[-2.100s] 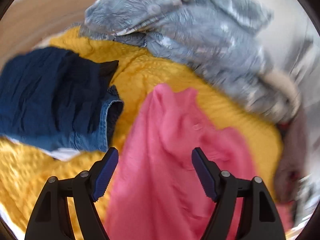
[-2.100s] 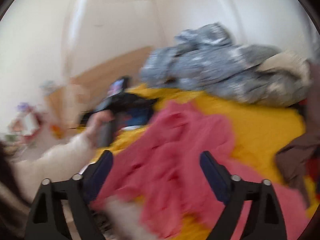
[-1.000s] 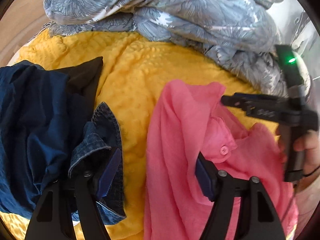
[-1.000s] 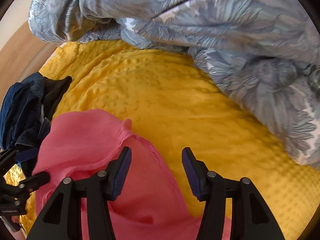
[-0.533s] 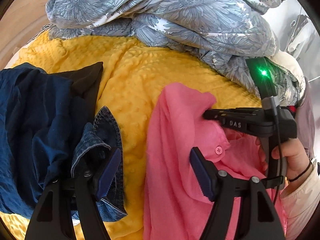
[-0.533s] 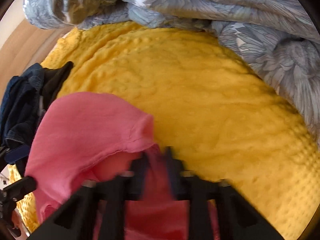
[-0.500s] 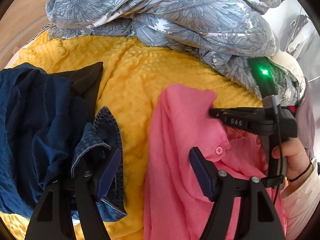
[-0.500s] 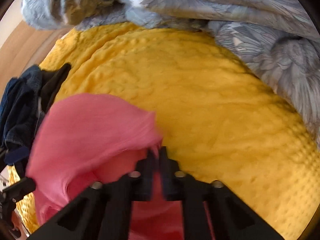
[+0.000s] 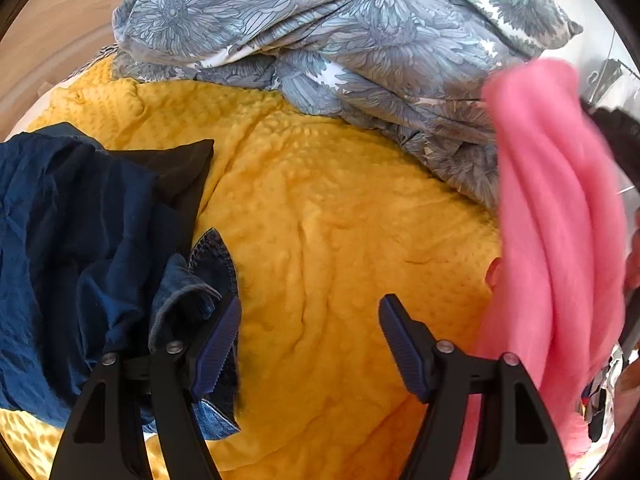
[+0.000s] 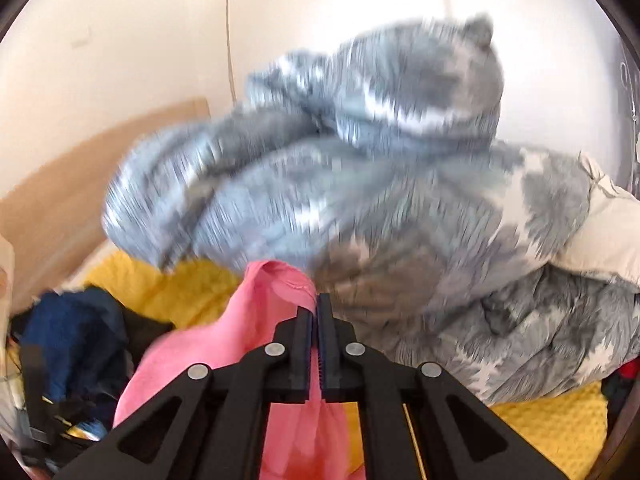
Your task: Fold clothes
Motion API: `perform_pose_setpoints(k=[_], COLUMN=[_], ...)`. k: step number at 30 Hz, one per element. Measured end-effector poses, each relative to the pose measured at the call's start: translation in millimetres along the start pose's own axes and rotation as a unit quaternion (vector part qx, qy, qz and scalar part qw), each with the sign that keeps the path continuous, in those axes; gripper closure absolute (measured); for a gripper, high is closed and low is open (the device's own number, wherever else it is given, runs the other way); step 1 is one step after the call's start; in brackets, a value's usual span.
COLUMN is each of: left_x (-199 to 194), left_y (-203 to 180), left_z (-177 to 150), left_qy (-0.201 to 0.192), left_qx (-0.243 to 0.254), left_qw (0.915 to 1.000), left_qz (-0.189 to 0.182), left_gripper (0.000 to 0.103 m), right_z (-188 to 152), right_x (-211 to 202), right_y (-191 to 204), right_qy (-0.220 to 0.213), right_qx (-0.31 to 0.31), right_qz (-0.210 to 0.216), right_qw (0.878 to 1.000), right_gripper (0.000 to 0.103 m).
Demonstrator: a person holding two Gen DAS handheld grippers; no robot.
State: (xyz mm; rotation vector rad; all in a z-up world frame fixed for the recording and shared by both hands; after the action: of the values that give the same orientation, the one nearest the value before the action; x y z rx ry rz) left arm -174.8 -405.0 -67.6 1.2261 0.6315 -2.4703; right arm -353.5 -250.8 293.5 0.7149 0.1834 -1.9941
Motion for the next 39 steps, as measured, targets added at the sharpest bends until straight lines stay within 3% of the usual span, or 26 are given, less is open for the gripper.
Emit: perform_pose_setpoints(k=[4, 10, 14, 17, 19, 21, 23, 29, 32, 33, 35, 39], left_x=[-28, -111, -181, -235, -258, -276, -288, -296, -305, -309, -319, -332], left_y=[4, -11, -33, -56, -75, -98, -119, -153, -158, -158, -159, -163], left_z=[8, 12, 1, -16, -29, -48, -66, -106, -127, -134, -149, -161], left_qy=[-0.047, -0.105, -0.154, -0.195, -0.219, -0.249, -0.281, -0.358, -0.366, -0.362, -0.369, -0.381], left_qx=[-0.022, 0.016, 0.055, 0.107, 0.141, 0.2, 0.255, 0.376, 0.417, 0.424, 0.448, 0.463], left_qw=[0.9985, 0.9901, 0.9768, 0.9608, 0.956, 0.9429, 0.9246, 0.8525, 0.8318, 0.8304, 0.8124, 0.7935], left_qz=[-0.018, -0.092, -0.139, -0.166, -0.135, -0.093, -0.039, 0.059, 0.014, -0.01, -0.057, -0.105], left_gripper=[0.029, 0.029, 0.027, 0.026, 0.023, 0.023, 0.022, 0.017, 0.016, 0.016, 0.015, 0.014], right_z=[2, -15, -34, -51, -63, -76, -87, -111, -117, -118, -121, -127], right_x=[-37, -121, -182, -220, -239, -262, -283, -336, -356, -363, -374, -385], right_y=[17, 56, 83, 97, 104, 110, 114, 121, 123, 124, 125, 126], right_qy=[-0.019, -0.05, -0.064, -0.059, -0.052, -0.052, -0.054, -0.052, -0.051, -0.051, -0.05, -0.038], right_qx=[-0.007, -0.051, -0.072, -0.08, -0.087, -0.091, -0.091, -0.09, -0.089, -0.088, -0.084, -0.079], right_qz=[0.032, 0.087, 0.129, 0.156, 0.164, 0.174, 0.186, 0.199, 0.199, 0.2, 0.201, 0.208], right_qw=[0.999, 0.994, 0.987, 0.983, 0.981, 0.979, 0.977, 0.974, 0.975, 0.975, 0.975, 0.974], right_gripper=[0.101, 0.101, 0.101, 0.101, 0.101, 0.101, 0.101, 0.101, 0.101, 0.101, 0.101, 0.101])
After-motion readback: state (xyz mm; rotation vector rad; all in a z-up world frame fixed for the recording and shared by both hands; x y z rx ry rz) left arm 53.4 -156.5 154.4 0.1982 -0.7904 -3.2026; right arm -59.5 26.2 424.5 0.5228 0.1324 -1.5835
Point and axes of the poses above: each gripper's, at about its wrist camera, not at the fingertips, and x roughly the way its jaws point, y to its left, z to its top, the point moved 3 cm from there along x, roughly the way its jaws point, and after that the axes turned 2 degrees about x, right-handed, at the moved point
